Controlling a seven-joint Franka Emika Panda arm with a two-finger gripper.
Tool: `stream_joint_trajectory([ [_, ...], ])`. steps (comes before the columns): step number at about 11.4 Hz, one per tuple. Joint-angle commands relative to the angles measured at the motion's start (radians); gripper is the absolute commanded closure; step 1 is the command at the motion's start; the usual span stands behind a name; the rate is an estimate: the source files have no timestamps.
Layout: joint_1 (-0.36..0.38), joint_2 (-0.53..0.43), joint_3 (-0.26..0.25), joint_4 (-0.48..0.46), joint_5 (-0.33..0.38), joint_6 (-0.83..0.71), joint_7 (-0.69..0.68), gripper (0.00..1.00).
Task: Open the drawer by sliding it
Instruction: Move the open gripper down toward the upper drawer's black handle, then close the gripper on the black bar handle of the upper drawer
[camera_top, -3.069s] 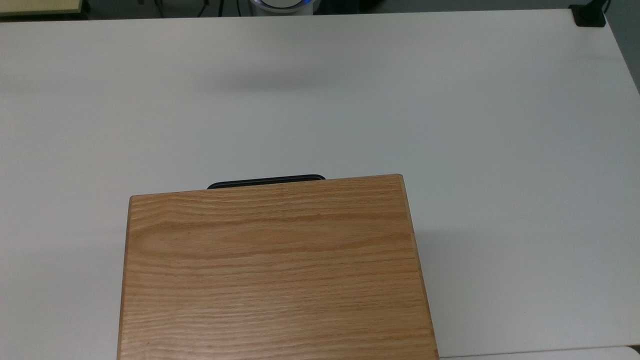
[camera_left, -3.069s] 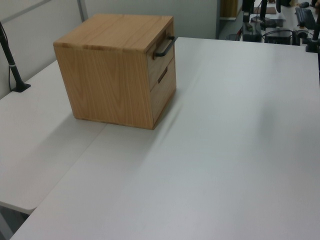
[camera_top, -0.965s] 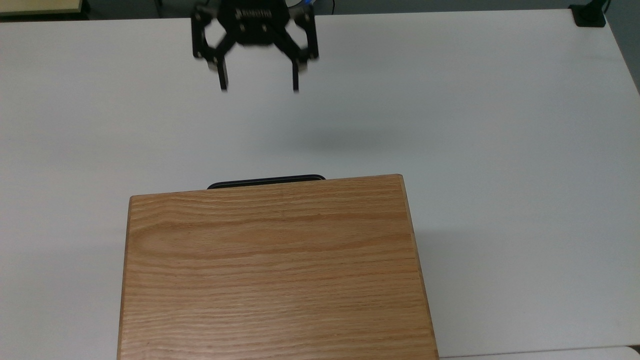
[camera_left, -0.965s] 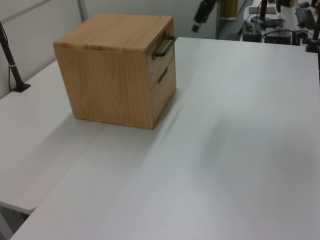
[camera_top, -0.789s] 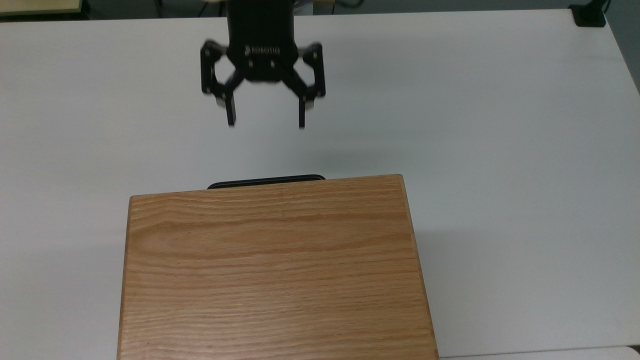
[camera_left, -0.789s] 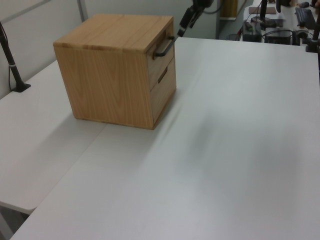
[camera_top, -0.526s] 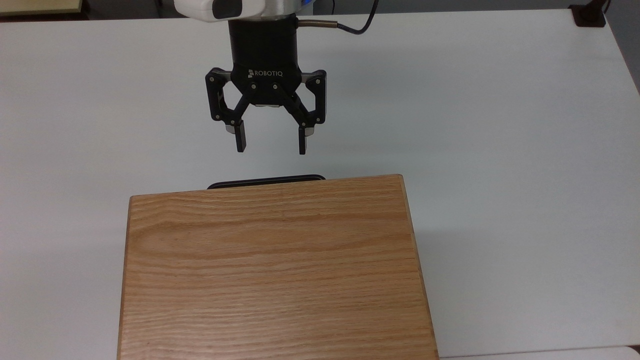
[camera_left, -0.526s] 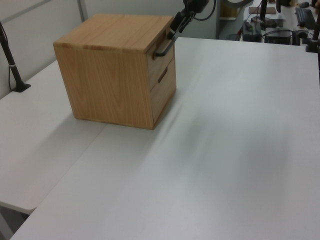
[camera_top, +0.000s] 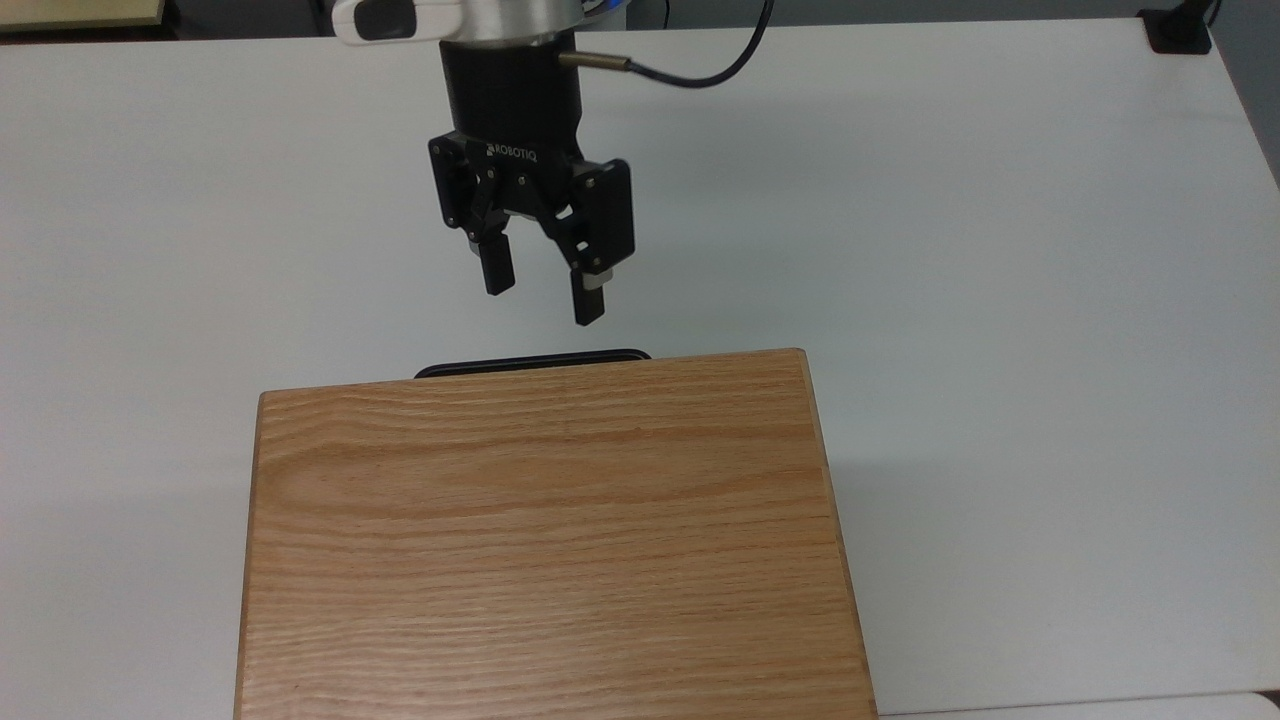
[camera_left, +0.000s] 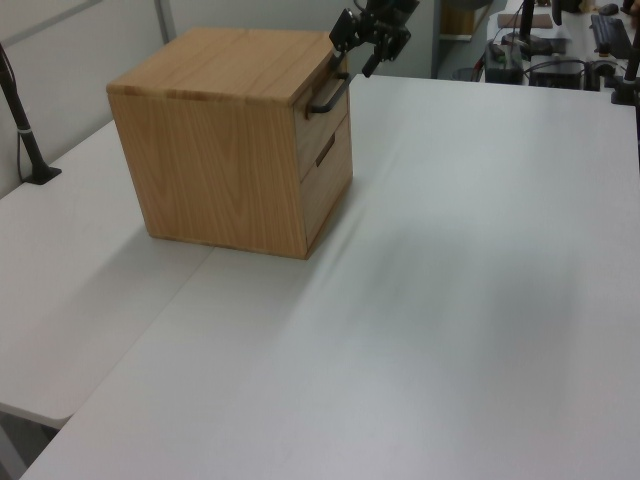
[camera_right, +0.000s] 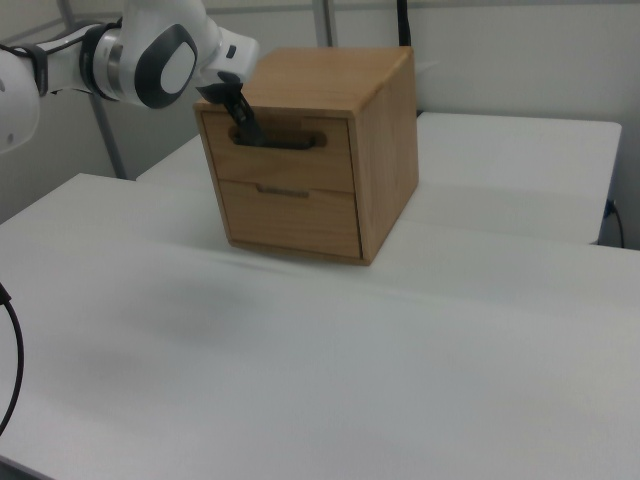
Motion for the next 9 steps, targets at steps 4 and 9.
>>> stream_joint_trajectory([
  [4, -0.014, 0.018, -0.008, -0.09, 0.039, 0.093, 0.404, 0.41],
  [9, -0.011, 0.031, -0.004, -0.096, 0.099, 0.191, 0.406, 0.82],
])
